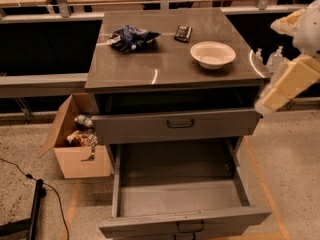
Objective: Place blue chip bag into middle drawer
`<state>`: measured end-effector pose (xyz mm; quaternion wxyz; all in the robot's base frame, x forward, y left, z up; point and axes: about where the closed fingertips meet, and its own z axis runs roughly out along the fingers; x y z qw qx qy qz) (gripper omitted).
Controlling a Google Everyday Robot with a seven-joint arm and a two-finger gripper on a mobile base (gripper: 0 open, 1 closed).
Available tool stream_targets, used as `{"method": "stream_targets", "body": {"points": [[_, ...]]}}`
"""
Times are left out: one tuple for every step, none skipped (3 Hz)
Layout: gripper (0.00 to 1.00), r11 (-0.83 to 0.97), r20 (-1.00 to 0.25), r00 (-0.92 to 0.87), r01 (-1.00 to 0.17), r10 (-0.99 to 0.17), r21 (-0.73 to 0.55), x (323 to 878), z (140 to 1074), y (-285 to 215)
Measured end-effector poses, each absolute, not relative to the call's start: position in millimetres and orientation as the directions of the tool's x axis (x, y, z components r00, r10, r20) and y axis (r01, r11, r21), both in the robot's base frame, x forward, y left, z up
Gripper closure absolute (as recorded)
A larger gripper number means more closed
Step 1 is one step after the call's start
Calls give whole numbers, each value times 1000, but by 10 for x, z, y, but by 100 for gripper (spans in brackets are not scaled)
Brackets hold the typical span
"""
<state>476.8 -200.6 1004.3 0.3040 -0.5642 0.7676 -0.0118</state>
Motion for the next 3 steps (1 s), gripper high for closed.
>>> {"method": "stream_targets", "body": {"points": [[0, 327, -587, -20, -845, -809, -423, 5282, 10305, -1689], [0, 269, -578, 104, -810, -809, -522, 5385, 10690, -1658], [0, 268, -576, 104, -809, -811, -523, 5381, 10695, -1658]]}}
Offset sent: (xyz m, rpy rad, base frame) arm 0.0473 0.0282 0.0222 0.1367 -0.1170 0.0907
